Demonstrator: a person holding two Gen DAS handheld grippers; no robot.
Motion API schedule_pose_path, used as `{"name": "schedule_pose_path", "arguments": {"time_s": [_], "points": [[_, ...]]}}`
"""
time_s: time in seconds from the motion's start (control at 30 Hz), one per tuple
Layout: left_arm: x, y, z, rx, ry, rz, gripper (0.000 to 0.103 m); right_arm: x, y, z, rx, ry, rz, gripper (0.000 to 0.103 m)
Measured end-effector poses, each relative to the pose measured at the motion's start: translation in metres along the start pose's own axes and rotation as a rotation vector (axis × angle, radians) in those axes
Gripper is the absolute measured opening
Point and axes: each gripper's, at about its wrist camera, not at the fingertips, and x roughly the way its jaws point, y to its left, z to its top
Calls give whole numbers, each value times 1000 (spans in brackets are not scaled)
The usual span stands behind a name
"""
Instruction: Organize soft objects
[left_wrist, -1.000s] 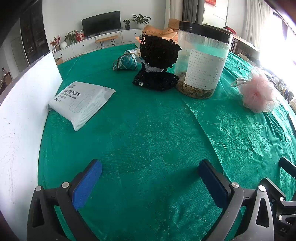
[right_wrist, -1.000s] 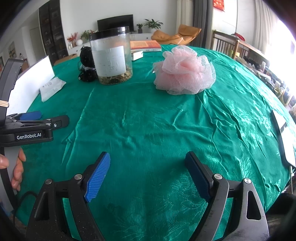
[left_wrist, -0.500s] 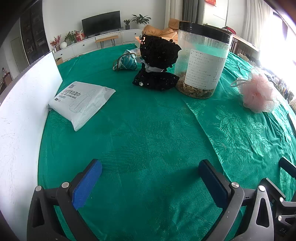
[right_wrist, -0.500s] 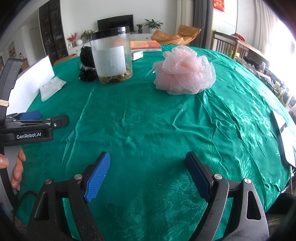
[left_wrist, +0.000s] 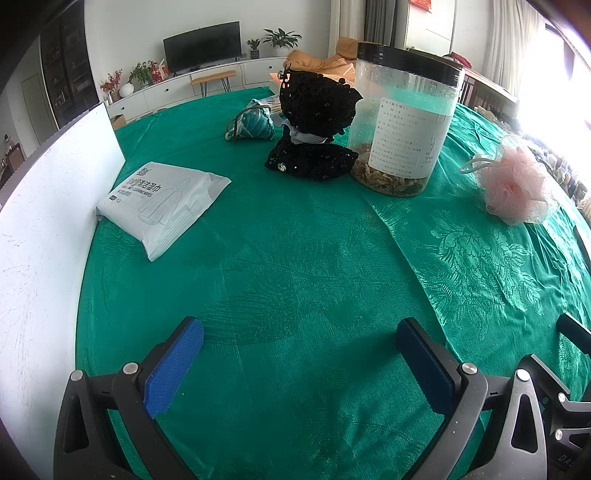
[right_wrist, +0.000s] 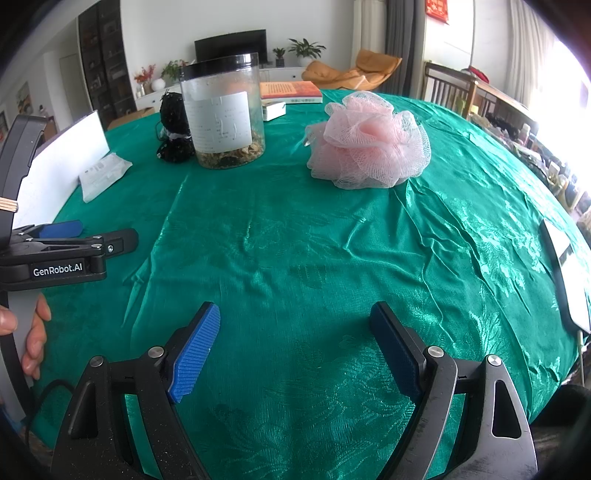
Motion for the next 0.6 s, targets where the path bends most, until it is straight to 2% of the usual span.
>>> {"name": "schedule_pose_path", "arguments": {"time_s": [0.13, 0.23, 0.3, 0.4, 0.5, 0.6], "points": [[-3, 9, 5, -57, 25, 20, 103, 0, 0, 0, -1, -1, 0, 86], [-10, 33, 25, -179, 1, 9, 103, 0, 0, 0, -2, -1, 0, 86], [-7, 51, 45, -269, 10, 38, 103, 0, 0, 1, -2, 0, -1, 86], [10, 82, 72, -400, 53, 89, 103, 0, 0, 1, -2, 0, -1, 86], [29, 108, 85, -520, 67, 104, 103, -1, 0, 0, -3, 1, 1, 87], [48, 123, 94, -583, 82, 115, 103, -1, 0, 0, -5, -2, 0, 87]]}}
